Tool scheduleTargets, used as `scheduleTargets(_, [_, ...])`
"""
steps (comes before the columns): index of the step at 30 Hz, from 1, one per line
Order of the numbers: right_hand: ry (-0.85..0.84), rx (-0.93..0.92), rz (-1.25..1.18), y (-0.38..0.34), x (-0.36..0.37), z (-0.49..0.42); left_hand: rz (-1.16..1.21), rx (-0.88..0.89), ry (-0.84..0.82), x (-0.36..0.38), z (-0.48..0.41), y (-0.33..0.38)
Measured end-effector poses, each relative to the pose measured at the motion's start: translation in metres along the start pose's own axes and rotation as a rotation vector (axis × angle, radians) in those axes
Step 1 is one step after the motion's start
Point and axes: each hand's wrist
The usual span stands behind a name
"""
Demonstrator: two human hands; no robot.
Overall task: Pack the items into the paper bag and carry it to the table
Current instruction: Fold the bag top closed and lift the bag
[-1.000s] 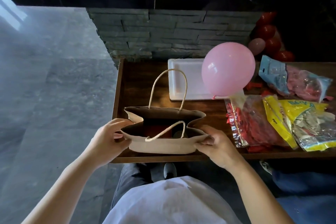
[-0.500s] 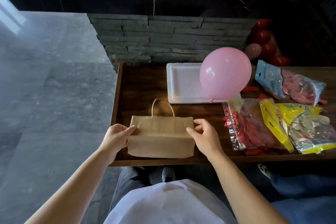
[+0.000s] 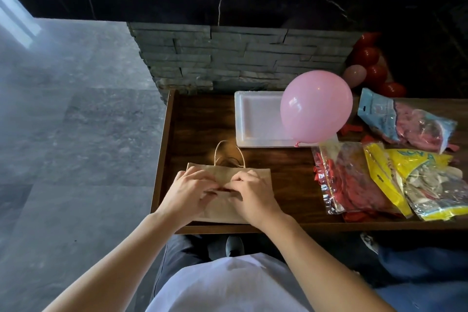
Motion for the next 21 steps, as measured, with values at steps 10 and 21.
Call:
scheduleTargets(10, [0.12, 0.244, -0.212, 0.062, -0.001, 0.019, 0.568, -0.374, 0.074, 0.011, 0.02, -0.077])
scheduleTargets(21, [-0.037, 0.405, -0.949, 0.075, 0.008, 0.03, 1.333, -0.346, 0.032, 0.042, 0.015, -0.072])
Point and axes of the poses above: each hand's wrist, its own z-axis away from the middle knuckle, its own x-axis out of the palm, y = z × x, and after that the axes turned 11 degrees about -y, right-handed
